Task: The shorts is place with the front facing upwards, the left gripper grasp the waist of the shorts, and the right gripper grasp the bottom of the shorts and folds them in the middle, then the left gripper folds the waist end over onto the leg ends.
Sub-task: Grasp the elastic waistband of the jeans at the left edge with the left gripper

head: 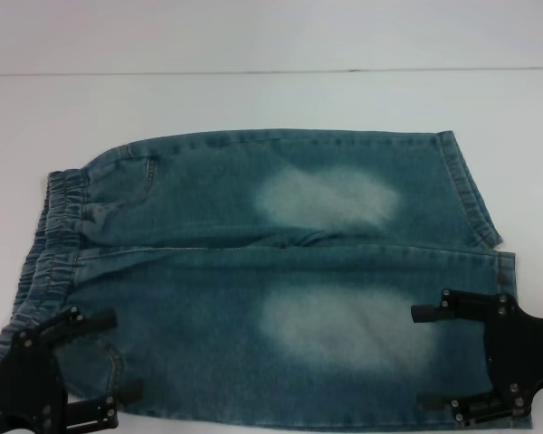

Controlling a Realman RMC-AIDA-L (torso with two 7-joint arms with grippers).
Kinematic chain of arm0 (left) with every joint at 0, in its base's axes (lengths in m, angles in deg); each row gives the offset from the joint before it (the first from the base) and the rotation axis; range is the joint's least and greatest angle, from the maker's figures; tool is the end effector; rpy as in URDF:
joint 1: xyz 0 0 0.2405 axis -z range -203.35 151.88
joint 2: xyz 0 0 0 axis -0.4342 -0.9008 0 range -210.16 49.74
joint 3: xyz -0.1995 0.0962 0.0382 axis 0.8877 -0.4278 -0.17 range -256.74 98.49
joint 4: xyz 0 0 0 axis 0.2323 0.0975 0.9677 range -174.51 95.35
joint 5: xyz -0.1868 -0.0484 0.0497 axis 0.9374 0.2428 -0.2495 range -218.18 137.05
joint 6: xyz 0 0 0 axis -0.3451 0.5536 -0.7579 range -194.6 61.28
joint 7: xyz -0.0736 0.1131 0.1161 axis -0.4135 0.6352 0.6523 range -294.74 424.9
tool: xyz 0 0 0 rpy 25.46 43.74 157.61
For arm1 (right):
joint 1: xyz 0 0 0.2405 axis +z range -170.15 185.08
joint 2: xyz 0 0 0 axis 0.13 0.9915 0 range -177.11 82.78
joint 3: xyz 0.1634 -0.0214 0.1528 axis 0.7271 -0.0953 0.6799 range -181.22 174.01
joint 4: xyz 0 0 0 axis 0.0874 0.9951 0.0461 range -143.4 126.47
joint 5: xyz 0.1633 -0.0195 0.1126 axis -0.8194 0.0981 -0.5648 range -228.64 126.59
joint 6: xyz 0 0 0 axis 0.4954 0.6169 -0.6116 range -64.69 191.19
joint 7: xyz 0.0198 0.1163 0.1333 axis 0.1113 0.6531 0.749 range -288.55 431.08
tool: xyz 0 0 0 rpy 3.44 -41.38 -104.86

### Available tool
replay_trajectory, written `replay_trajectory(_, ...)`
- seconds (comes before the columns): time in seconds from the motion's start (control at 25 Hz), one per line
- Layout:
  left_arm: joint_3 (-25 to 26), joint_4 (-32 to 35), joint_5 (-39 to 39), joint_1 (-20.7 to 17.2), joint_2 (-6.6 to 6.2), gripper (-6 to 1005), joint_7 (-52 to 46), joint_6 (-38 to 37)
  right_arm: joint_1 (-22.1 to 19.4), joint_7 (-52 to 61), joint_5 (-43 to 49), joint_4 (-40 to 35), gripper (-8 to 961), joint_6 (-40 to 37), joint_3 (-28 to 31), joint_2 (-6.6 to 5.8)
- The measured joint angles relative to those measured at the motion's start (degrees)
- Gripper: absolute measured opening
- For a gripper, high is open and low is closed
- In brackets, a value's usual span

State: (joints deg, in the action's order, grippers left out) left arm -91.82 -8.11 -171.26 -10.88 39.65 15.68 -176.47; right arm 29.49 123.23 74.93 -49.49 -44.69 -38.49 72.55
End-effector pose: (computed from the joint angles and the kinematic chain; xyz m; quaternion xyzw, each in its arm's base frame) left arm -0.2818 0.1983 -0.0004 -0.9186 -0.1677 -0.3130 0.1735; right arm 0.2462 0.2332 -0.0112 -0.9727 0.0239 0.2237 0.0572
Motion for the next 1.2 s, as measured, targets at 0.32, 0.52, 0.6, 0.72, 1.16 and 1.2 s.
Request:
replay_trajectory(0.32,0.01,0.0,0.01,-0.21,0.13,904,0.0,0.1,0.02,-0.06,0.0,0.11,939,0.1,0.08,0.0)
replay_trajectory(0.52,0.81,0.0,0.31,-0.33,0.21,904,-0.96,0.61,0.14,-0.08,0.0,0.15,938,0.14,0.17,-0.01)
replay_trajectory(0.6,1.56,0.06,0.52,-0.09,0.2,904,-2.65,1.72,0.3,-0.14,0.0,0.15,938,0.31,0.18,-0.03)
replay_trajectory(0.72,2.95,2.14,0.9,0.34,0.2,904,-6.68,3.38,0.36,-0.14,0.0,0.11,938,0.59,0.13,-0.02)
replay_trajectory(1.16,3.85,23.08,-0.19,-1.37,1.85,904,-24.57,3.75,0.35,0.12,-0.03,0.16,939,4.01,0.07,-0.05)
replay_trajectory(1.2,3.75,24.28,-0.71,-1.56,1.88,904,-25.4,3.77,0.4,0.14,-0.03,0.16,939,4.24,0.04,0.0)
